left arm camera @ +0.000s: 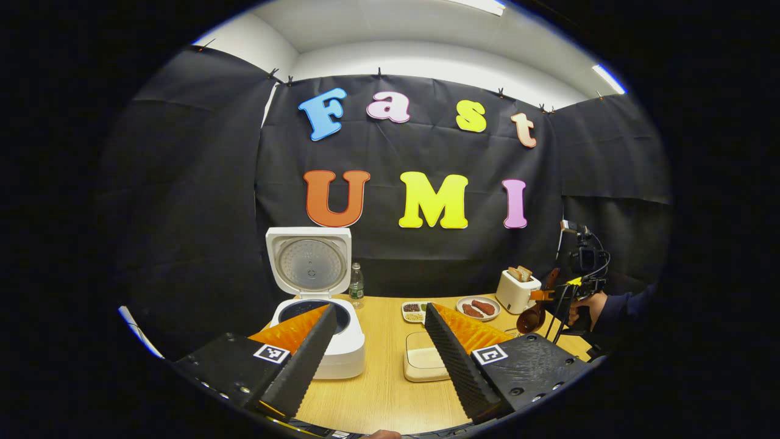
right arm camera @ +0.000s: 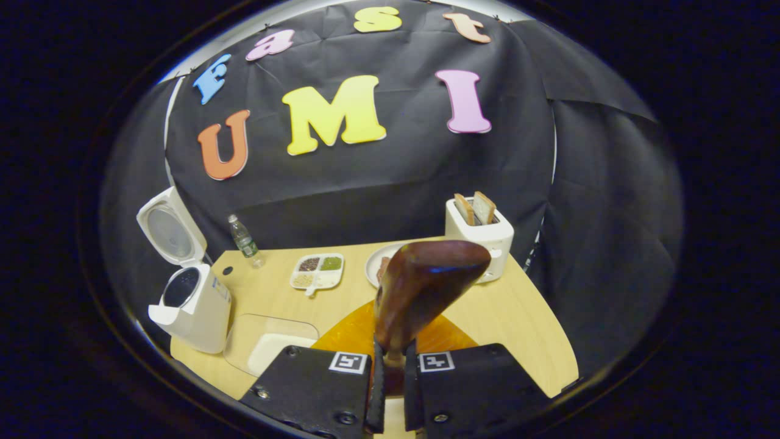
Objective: Close the left gripper, press the button to open the rice cooker; take a wooden spoon from the chopstick holder with the right hand, scoop a spoonful of rice and pour it into the rice cooker, then put the wooden spoon back into the chopstick holder.
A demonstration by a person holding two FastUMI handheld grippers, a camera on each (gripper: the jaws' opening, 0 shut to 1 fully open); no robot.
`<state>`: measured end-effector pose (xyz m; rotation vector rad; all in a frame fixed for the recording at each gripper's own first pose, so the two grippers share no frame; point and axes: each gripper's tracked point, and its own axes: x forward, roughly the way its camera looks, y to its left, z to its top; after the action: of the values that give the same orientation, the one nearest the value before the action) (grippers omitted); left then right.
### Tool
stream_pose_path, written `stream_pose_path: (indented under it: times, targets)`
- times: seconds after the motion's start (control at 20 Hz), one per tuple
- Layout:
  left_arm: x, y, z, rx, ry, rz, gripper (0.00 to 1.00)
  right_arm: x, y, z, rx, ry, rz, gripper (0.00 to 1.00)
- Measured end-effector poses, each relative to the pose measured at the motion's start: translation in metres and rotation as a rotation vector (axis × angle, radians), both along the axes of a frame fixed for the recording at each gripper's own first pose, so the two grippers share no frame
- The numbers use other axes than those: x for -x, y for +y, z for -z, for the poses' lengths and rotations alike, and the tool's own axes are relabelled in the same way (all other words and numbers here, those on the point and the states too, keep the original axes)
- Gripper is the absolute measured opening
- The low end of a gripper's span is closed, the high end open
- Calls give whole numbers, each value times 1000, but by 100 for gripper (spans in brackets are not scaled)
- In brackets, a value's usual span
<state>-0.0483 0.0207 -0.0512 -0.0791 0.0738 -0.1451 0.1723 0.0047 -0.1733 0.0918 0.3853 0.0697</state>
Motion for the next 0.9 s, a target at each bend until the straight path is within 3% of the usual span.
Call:
stream_pose_path:
  times: [0.25, 0.5, 0.7, 0.9]
  targets:
    - [-1, 14, 6, 12, 4, 20, 93, 16, 87, -6, 26, -33, -127, 18]
    - [-2, 42, 13, 8, 30, -13, 94, 4, 158, 52, 62, 29, -158, 17]
    - [3, 59, 27, -18, 64, -11, 94, -20, 176, 100, 117, 56, -122, 18]
    - [5, 72, 28, -12, 63, -13, 94, -42, 166, 112, 131, 37, -27, 18]
